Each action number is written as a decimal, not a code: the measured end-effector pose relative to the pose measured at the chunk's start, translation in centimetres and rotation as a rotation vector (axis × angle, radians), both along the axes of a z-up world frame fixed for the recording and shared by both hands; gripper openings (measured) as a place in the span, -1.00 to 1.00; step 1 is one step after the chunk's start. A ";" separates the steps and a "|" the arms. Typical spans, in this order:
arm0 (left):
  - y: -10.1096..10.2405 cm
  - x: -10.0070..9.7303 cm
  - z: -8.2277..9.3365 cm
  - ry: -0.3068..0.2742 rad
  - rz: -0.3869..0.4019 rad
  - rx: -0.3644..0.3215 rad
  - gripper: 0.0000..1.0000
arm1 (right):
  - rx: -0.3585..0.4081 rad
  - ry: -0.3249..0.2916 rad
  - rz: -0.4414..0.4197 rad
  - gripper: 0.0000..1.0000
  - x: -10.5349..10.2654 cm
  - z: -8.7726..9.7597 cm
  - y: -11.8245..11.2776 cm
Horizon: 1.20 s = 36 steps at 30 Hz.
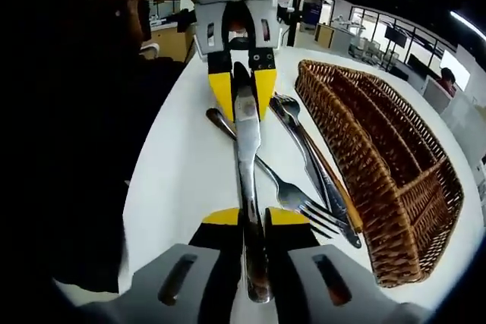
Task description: Arrange the knives, forks, and spoons in their matching storage slots by inserting each utensil handle-first until every utensil is classified and aligned in the correct compartment
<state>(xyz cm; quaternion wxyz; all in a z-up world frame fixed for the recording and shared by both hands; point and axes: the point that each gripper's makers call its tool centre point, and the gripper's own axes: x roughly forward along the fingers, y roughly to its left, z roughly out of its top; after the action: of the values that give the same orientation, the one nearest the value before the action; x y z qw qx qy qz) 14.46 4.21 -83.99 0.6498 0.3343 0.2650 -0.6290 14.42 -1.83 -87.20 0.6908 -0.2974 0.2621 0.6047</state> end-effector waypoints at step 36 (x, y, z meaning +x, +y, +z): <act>1.6 -1.0 0.8 0.020 -0.003 -0.011 -0.77 | -0.100 -0.095 0.094 -0.90 -0.7 2.6 1.6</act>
<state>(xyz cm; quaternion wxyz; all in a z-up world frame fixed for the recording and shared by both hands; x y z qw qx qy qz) 13.47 5.81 -83.19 0.6480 0.3250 0.2677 -0.6347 13.71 -0.27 -84.59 0.6577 -0.3717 0.2446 0.6078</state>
